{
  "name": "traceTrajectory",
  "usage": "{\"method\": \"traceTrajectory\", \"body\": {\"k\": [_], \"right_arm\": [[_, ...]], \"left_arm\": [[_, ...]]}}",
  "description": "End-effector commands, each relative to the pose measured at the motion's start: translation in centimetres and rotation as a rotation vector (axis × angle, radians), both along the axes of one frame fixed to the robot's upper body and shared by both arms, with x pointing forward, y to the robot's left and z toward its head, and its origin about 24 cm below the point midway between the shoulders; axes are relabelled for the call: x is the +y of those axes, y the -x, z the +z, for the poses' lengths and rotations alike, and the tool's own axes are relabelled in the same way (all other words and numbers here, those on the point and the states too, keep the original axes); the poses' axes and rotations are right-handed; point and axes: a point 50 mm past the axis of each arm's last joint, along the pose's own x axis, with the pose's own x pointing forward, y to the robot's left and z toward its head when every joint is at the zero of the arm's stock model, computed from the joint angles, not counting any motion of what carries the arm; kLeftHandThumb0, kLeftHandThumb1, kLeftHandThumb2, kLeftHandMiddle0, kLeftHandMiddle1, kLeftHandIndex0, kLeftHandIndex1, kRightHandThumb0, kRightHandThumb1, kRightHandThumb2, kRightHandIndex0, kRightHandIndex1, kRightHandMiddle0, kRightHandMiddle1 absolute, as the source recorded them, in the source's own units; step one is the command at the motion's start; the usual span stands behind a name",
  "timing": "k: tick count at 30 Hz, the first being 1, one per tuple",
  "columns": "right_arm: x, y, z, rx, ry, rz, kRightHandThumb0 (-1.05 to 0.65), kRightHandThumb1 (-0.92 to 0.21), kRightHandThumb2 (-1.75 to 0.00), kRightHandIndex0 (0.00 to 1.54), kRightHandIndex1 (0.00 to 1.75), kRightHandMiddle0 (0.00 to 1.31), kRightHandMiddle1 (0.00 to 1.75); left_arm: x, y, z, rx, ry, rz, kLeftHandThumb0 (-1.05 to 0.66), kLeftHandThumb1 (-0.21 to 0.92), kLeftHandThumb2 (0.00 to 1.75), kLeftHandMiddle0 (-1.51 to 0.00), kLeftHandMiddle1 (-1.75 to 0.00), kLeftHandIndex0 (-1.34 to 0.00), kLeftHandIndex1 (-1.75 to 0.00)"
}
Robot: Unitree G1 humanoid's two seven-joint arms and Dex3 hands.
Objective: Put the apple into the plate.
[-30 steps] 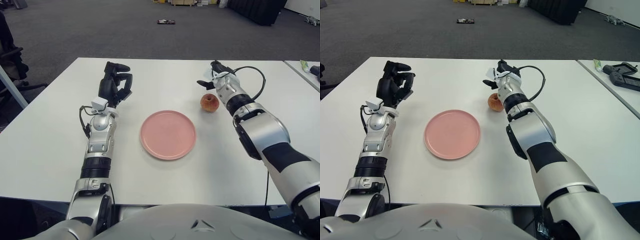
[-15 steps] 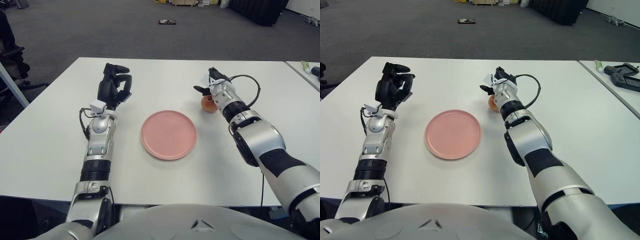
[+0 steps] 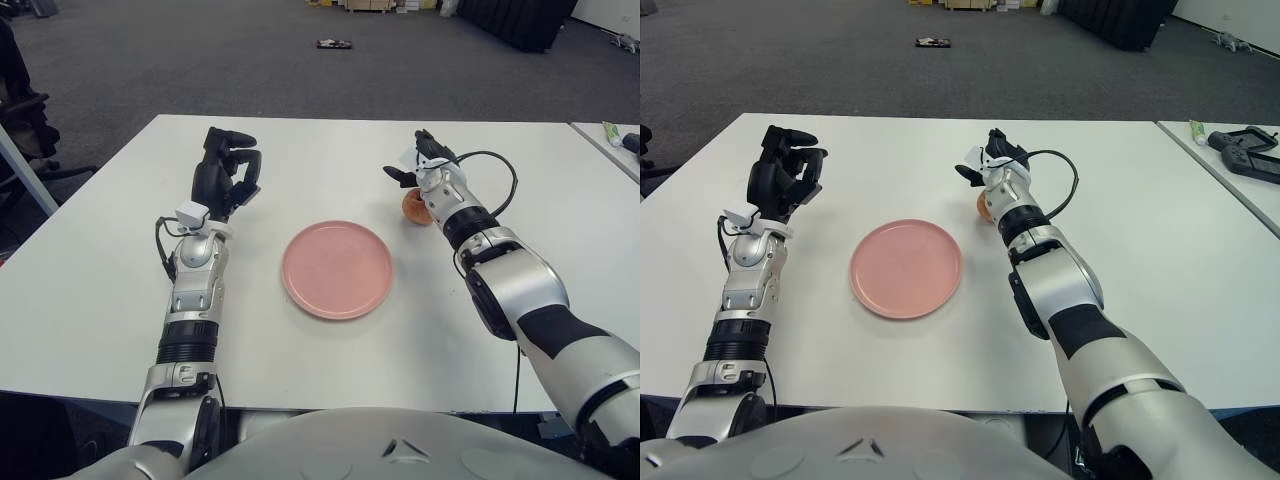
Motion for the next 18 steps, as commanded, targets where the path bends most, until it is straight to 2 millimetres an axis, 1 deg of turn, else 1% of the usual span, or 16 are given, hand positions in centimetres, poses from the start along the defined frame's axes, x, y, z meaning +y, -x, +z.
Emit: {"method": "traceTrajectory", "body": {"k": [1,5,10,18], "right_arm": [[-0.5,0.1,0.0,-0.044,-0.007,0.005,-0.74,-0.67,-0.77,0.0,0.53,0.0,0.3],[-0.5,0.3,-0.1,-0.069,-0.014,0.028,-0.75,-0.68,-0.76,0.0,0.56,0.0,0.35],[-0.3,0.9,-0.8,-0.1,-0.035,0.054,-0.76,-0.69,-0.74,0.0,0.57,0.0,0.37],[0.0,0.7,-0.6,-0.106,-0.058,0.072,-0.73,-0.67,-0.75,0.0,0.55,0.0,0.41]], "left_arm": [[-0.1,0.6,-0.1,-0.013,-0.005,-0.006,-0.35,0.92,0.53,-0.49,-1.4,-0.2,-1.75],[-0.1,1.0,-0.4,-0.01,-0.007,-0.007,-0.35,0.92,0.53,-0.48,-1.4,-0.2,-1.75],[-0.3,2.1,-1.2,0.005,-0.001,-0.011,-0.35,0.92,0.53,-0.48,-1.4,-0.2,-1.75],[-1.0,3.0,-2.3,0.067,0.035,-0.01,-0.35,0.92,0.53,-0.46,-1.4,-0.2,-1.75]]}}
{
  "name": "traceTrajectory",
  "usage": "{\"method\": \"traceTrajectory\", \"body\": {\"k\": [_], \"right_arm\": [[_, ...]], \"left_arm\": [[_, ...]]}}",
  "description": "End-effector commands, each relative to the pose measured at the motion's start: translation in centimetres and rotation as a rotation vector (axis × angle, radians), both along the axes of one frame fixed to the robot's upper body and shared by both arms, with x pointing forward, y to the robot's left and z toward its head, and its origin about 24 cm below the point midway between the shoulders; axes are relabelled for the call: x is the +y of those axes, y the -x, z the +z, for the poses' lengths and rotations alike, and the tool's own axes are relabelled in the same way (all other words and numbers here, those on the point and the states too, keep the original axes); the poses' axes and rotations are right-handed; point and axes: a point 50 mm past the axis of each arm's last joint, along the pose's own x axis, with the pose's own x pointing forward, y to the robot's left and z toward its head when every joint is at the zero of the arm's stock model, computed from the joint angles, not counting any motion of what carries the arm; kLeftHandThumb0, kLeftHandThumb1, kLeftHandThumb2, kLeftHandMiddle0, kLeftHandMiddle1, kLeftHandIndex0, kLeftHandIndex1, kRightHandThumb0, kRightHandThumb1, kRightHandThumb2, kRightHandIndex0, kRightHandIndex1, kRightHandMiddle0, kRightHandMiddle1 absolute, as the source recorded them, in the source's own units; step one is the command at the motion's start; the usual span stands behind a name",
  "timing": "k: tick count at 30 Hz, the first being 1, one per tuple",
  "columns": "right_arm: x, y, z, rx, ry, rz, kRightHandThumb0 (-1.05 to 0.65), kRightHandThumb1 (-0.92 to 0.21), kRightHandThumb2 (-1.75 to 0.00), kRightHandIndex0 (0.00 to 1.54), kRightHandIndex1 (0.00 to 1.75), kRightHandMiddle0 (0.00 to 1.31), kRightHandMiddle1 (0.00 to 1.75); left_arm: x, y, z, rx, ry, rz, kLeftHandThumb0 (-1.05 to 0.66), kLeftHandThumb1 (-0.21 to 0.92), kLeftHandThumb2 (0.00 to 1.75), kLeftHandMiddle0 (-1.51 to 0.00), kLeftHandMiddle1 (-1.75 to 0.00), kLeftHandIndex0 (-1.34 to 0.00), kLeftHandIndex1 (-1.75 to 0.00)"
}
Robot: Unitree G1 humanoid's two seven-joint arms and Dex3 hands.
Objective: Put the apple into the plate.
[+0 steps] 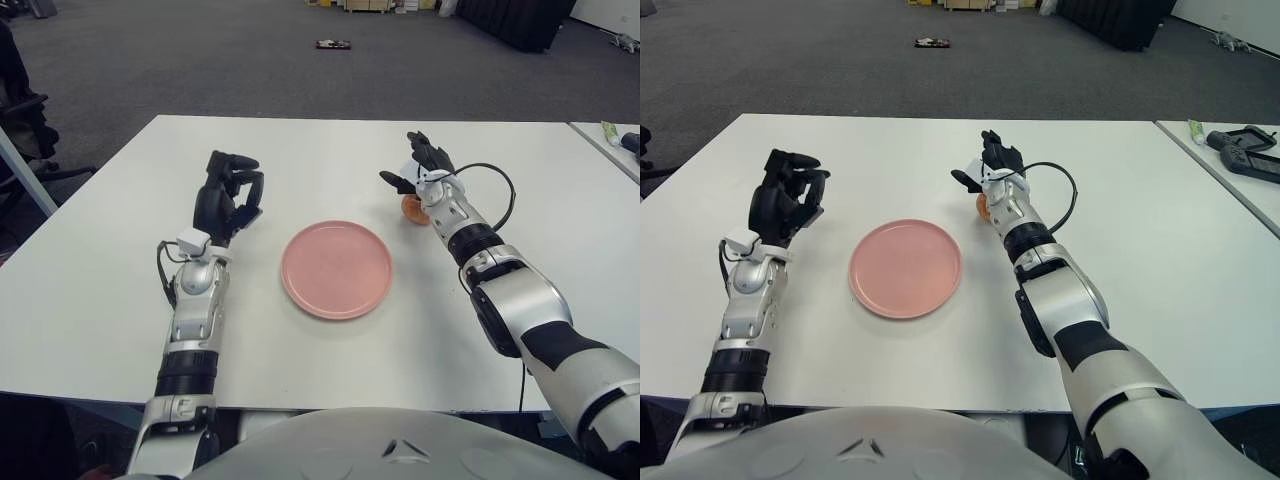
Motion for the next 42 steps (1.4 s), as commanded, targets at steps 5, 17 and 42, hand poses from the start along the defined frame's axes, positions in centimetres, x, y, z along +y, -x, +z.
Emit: {"method": "traceTrajectory", "body": {"k": [5,17,42], "right_arm": [[-0.3,0.1,-0.1,-0.024,-0.011,-0.003,-0.72,-0.64,-0.78,0.0,0.56,0.0,0.42],[-1.2,0.8,-1.2,-0.016,-0.003,-0.01,-0.73,-0.62,-0.8,0.0,0.45,0.0,0.37],[-2.2,3.8,-5.8,0.128,0.023,-0.111,-0.7,-0.54,-0.87,0.0,0.35,0.0,0.36]], "left_arm": [[-0.8,0.8,-0.8,0.023,0.024,-0.009,-0.35,0.92,0.53,-0.46,-1.4,-0.2,-1.75],[-1.2,1.8,-2.0,0.086,0.049,0.009,-0.35,0.92,0.53,-0.45,-1.41,-0.2,-1.75],[-0.2,4.1,-2.2,0.189,0.055,0.114,-0.35,0.92,0.53,-0.42,-1.41,-0.2,-1.75]]}}
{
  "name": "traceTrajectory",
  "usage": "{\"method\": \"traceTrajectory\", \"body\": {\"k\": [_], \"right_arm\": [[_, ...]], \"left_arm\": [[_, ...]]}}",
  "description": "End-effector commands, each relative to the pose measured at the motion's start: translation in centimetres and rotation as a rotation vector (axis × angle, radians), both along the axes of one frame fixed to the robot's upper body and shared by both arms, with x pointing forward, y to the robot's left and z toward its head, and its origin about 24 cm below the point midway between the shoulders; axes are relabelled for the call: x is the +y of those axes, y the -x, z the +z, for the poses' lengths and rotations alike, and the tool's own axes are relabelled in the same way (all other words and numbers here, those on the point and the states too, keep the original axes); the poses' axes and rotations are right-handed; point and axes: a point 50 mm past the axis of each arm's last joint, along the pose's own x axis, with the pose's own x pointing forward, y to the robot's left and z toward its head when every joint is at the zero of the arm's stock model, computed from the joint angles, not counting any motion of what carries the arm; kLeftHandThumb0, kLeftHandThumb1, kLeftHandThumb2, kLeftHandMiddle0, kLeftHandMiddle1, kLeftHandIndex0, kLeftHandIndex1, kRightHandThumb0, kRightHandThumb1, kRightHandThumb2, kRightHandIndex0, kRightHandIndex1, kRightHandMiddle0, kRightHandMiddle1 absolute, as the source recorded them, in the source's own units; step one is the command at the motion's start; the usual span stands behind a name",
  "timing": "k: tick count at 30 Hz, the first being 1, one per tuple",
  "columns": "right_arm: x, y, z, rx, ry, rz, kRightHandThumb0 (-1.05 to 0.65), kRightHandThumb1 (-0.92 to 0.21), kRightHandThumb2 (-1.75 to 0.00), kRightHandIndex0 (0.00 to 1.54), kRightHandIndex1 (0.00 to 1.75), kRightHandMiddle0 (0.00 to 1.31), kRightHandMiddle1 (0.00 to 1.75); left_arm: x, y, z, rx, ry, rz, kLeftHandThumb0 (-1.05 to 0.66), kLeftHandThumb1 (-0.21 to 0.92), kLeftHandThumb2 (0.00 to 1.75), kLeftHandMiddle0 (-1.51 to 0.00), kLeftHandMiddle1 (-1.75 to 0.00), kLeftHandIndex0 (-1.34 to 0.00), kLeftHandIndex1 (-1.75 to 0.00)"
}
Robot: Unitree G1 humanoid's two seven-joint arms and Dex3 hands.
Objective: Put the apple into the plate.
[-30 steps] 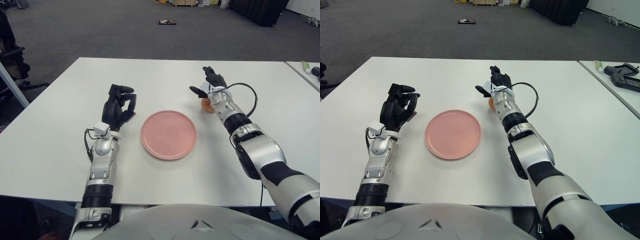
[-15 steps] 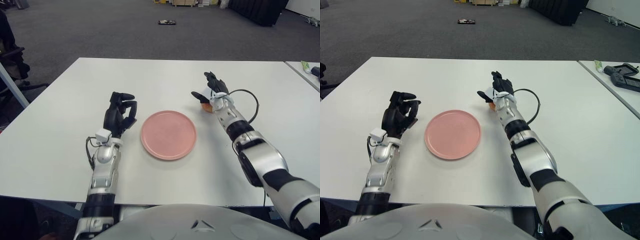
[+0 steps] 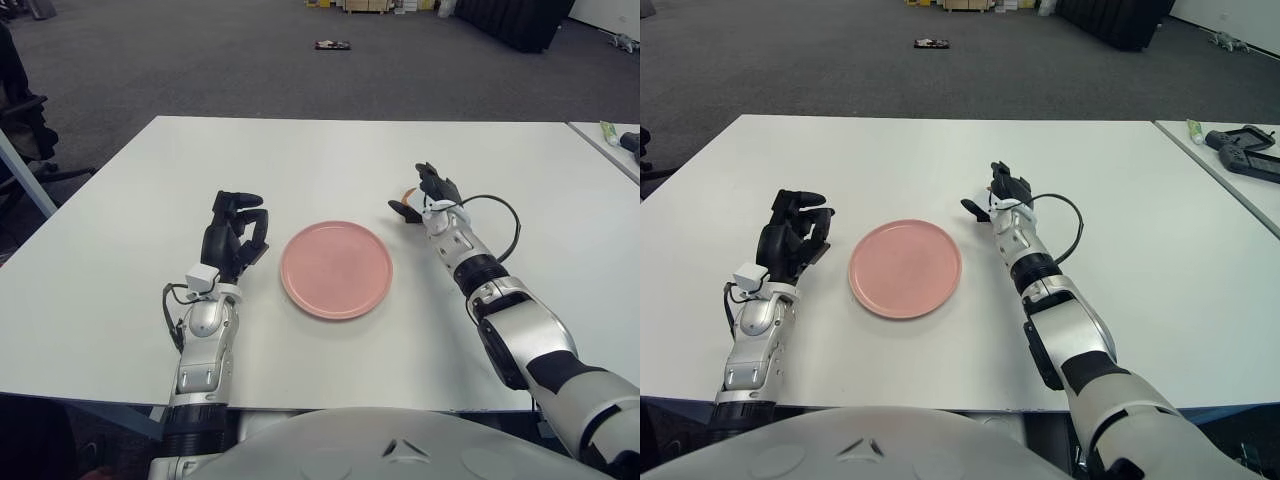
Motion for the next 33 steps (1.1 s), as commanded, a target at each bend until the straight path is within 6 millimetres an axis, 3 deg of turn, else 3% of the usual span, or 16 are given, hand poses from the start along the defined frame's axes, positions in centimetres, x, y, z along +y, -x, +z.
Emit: {"method": "traceTrajectory", "body": {"k": [1,14,18,33], "right_arm": [[-0.3,0.6,-0.8,0.014,0.005,-0.026,-0.7,-0.53,-0.87,0.0,0.34,0.0,0.36],[-0.9,2.0,-2.2,0.07,0.004,-0.085,-0.71,-0.53,-0.87,0.0,0.3,0.0,0.35],[-1.3,2.7,-3.6,0.118,0.001,-0.103,-0.71,-0.53,-0.87,0.0,0.3,0.0,0.36],[-1.1,3.5,-5.4,0.186,-0.004,-0.131,-0.67,-0.53,-0.89,0.0,0.43,0.0,0.44]], "left_arm": [[0.5,0.2,0.1,0.019,0.002,0.026,-0.35,0.92,0.53,-0.42,-1.41,-0.2,-1.75],[0.9,0.9,0.2,0.033,-0.06,0.048,-0.35,0.92,0.53,-0.38,-1.48,-0.2,-1.75],[1.2,1.1,0.2,0.037,-0.082,0.058,-0.35,0.92,0.53,-0.37,-1.48,-0.2,-1.75],[2.0,2.0,0.0,0.042,-0.101,0.09,-0.35,0.92,0.53,-0.4,-1.49,-0.2,-1.75]]}}
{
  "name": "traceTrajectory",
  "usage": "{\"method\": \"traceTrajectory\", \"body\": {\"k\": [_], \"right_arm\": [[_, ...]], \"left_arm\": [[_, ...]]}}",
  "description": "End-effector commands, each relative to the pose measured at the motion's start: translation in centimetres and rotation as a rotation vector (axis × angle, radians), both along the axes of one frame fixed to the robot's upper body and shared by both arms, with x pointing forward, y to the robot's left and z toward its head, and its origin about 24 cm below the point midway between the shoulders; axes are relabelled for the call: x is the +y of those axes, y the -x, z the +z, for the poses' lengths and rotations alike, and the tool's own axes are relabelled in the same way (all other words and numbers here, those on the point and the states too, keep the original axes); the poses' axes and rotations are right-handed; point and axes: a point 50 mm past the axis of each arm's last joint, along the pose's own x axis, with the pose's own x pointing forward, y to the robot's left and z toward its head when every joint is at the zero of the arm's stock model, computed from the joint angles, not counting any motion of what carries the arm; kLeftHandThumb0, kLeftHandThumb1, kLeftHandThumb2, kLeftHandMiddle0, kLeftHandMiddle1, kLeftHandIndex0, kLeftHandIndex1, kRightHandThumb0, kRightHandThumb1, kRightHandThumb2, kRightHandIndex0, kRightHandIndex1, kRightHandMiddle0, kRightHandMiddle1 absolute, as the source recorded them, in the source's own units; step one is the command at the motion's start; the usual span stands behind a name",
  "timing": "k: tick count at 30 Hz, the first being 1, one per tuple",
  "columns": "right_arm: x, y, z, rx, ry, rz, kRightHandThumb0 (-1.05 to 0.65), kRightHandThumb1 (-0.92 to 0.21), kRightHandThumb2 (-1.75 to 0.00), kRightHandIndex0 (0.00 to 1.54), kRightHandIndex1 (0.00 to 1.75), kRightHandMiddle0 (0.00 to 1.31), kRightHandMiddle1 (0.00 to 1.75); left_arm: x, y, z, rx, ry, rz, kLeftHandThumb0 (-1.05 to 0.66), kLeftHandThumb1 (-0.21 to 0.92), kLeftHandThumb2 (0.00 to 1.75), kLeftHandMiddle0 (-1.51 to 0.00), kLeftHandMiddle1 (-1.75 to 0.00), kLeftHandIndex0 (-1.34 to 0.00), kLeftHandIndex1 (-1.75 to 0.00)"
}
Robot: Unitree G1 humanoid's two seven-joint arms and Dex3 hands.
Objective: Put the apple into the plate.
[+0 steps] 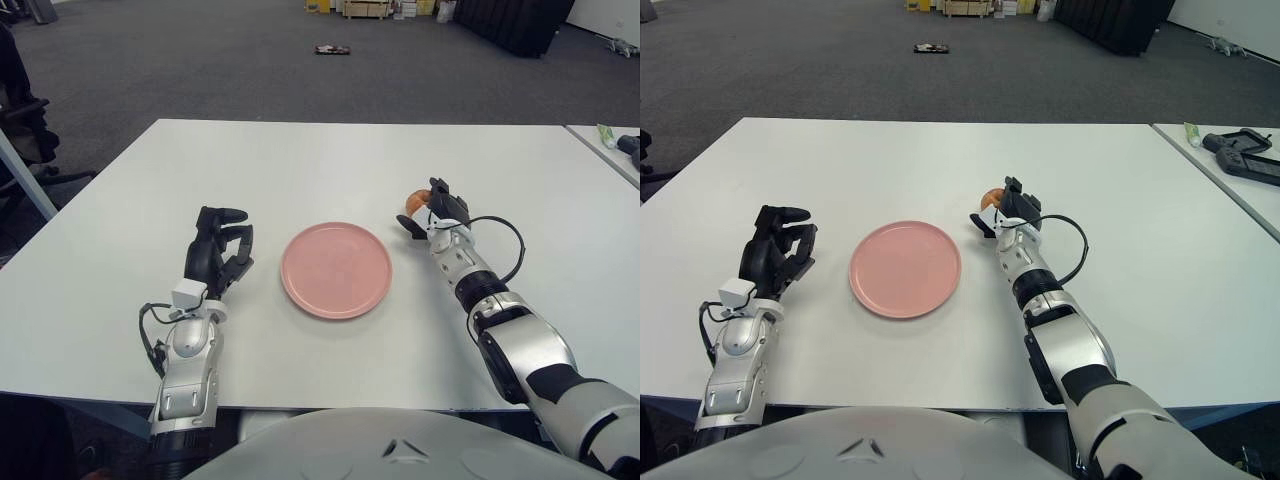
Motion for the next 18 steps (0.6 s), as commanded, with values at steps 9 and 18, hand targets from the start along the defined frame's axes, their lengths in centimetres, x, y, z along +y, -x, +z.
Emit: {"method": "traceTrajectory", "body": {"k": [9,18], "right_arm": [[0.14,2.1,-3.02,0.112,-0.044,-0.023,-0.65,-0.51,-0.91,0.0,0.68,0.0,0.68],[-0.1,1.96,-2.85,0.089,-0.034,-0.043,-0.6,-0.46,-1.02,0.0,1.15,0.0,1.06]], "left_arm": [[0.4,0.13,0.24,-0.02,-0.014,0.03,-0.35,0.92,0.53,-0.42,-1.49,-0.2,-1.75],[0.5,0.18,0.16,-0.032,-0.015,0.042,-0.35,0.92,0.53,-0.43,-1.49,-0.2,-1.75]]}}
